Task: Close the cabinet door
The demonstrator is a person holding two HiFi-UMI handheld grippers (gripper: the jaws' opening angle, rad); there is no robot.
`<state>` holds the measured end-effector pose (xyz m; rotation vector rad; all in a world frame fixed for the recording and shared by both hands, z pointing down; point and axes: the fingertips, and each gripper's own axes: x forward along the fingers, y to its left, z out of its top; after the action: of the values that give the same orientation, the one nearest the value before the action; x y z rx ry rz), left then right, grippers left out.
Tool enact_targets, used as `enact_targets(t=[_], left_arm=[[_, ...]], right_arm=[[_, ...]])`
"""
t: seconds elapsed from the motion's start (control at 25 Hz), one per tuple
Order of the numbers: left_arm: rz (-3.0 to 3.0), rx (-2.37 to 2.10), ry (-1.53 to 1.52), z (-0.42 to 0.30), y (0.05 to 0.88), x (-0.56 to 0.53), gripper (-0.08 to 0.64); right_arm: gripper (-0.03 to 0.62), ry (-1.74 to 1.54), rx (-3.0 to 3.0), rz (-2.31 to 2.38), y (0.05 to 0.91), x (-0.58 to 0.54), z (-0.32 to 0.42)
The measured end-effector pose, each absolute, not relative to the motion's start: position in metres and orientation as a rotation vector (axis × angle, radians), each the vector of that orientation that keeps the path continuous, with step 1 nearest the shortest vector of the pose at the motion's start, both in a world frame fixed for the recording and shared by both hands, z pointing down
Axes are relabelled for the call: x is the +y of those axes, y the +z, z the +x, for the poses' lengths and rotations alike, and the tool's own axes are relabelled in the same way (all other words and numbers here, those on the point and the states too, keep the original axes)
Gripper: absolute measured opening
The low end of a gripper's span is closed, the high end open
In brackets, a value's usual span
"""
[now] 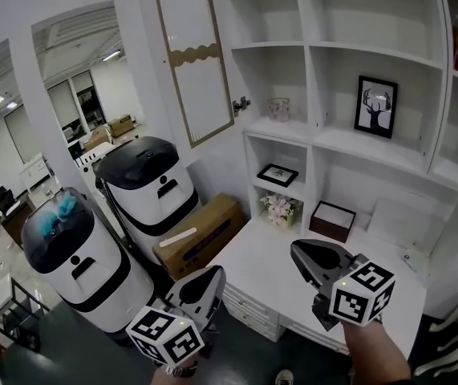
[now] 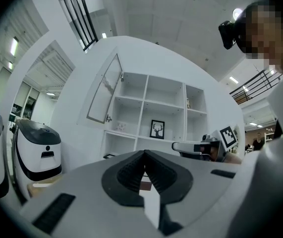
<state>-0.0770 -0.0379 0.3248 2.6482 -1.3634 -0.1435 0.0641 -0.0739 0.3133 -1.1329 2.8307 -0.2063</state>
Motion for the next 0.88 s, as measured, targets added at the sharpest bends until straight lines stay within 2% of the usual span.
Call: enact_targets(t=[0.88], left_arm=[[2.684, -1.425, -0.151, -0.039, 0.307, -0.114, 0.005]], right_arm=[[0.005, -0.165, 2.813, -1.073, 0.296, -0.157, 0.108]])
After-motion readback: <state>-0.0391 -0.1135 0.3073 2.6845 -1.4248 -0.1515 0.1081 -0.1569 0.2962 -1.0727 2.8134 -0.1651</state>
